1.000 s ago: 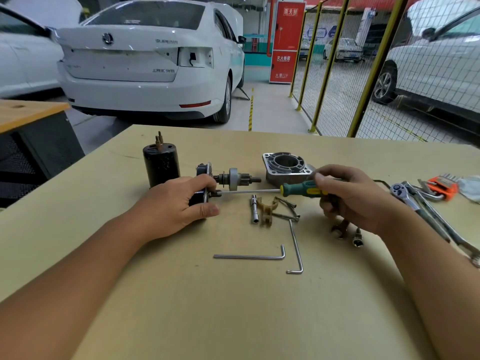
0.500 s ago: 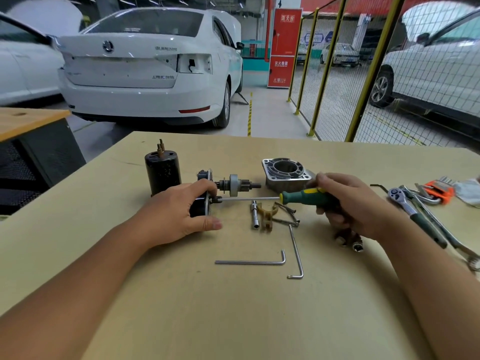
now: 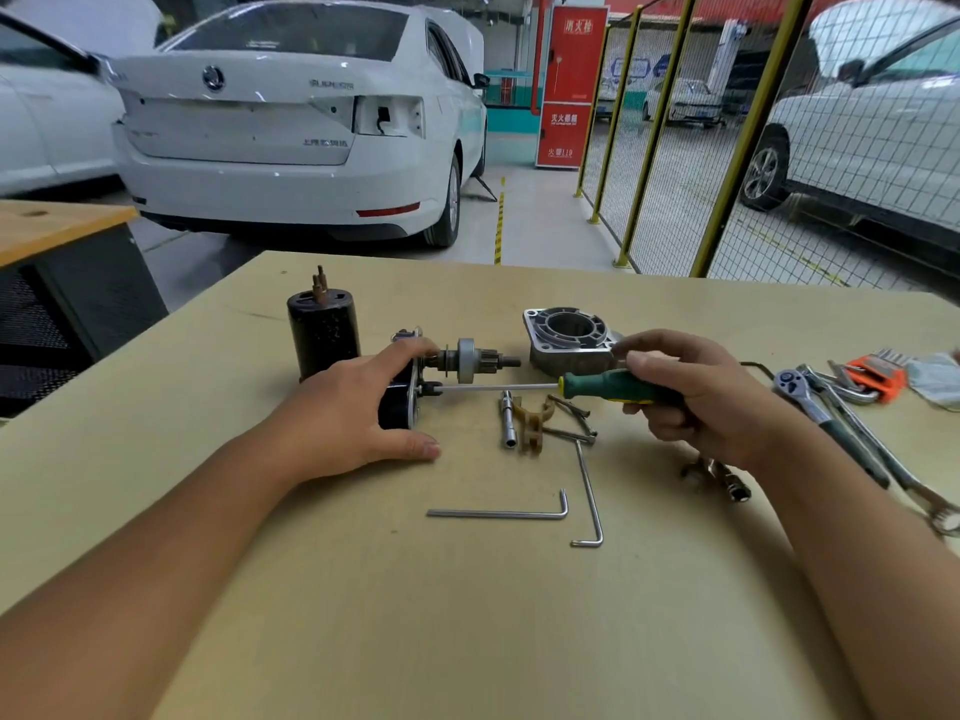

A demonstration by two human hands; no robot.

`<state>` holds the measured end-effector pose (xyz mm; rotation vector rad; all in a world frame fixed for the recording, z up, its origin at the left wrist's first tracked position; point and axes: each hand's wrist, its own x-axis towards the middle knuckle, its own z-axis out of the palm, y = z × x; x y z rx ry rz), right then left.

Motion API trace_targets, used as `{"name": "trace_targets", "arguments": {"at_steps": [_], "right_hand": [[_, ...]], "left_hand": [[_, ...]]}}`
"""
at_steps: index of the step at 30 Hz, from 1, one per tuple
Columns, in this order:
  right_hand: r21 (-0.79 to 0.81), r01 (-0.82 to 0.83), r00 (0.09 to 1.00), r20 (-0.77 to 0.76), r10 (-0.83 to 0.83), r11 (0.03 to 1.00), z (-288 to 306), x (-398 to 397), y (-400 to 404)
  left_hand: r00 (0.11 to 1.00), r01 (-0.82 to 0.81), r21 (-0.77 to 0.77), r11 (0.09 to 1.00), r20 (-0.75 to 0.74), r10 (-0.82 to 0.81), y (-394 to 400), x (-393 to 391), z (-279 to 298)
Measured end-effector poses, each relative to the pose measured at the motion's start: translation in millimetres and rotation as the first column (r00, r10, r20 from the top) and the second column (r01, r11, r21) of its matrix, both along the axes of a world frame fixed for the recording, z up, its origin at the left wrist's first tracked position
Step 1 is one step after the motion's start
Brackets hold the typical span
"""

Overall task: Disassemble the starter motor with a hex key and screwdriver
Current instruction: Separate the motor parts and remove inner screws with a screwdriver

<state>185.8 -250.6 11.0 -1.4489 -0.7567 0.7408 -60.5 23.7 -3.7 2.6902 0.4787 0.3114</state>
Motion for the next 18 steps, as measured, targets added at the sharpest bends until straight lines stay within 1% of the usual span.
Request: {"name": "trace_targets", "arguments": {"at_steps": [2,4,6,8,9,10,14,15,16,18], "right_hand": [[0.135,0.02,0.998,-0.058,-0.012,0.991,-1.3,-0.8,2.3],[0.186,0.037,0.995,-0.093,-0.02,0.982,-3.6,-1.0,5.4],[0.128,0.041,0.995,-0.099,-0.028,0.991,-2.4,-4.8,6.8],[0.004,0.082,0.993,-0.082,-0.082,0.997,-0.9,-4.8,5.5],[-0.033,0.091,0.993,-0.073,-0.093,0.995,-0.8,-3.2,4.2],[-0.034,0.082,0.994,-0.072,-0.085,0.996,-1.3,-1.7,3.3],[0.113,0.02,0.989,-0.146,-0.003,0.993,-6.8,-1.1,3.9],[0.126,0.018,0.988,-0.153,0.002,0.992,-8.2,-1.4,4.7],[0.108,0.023,0.989,-0.151,-0.007,0.994,-8.0,-2.9,6.3],[-0.013,0.06,0.994,-0.091,-0.061,0.998,-5.7,-6.0,7.8]], "left_hand": [[1.0,0.001,0.0,1.0,0.009,-0.001,-0.1,-0.1,0.3],[1.0,0.005,0.0,1.0,0.014,-0.005,0.6,0.0,0.4],[1.0,0.006,0.003,1.0,0.016,-0.006,0.7,0.2,0.5],[1.0,0.003,0.008,1.0,0.016,-0.003,0.0,0.5,0.2],[1.0,0.002,0.007,1.0,0.016,-0.002,-0.1,1.0,0.2],[1.0,0.002,0.003,1.0,0.017,-0.002,-0.2,1.3,0.3],[1.0,-0.004,-0.002,1.0,0.014,0.004,0.5,0.7,-0.1],[1.0,-0.007,-0.003,1.0,0.012,0.007,0.6,0.3,-0.5],[1.0,-0.009,-0.005,1.0,0.01,0.009,0.6,0.6,-0.7],[1.0,-0.008,-0.012,1.0,0.012,0.008,1.0,0.5,-0.8]]}}
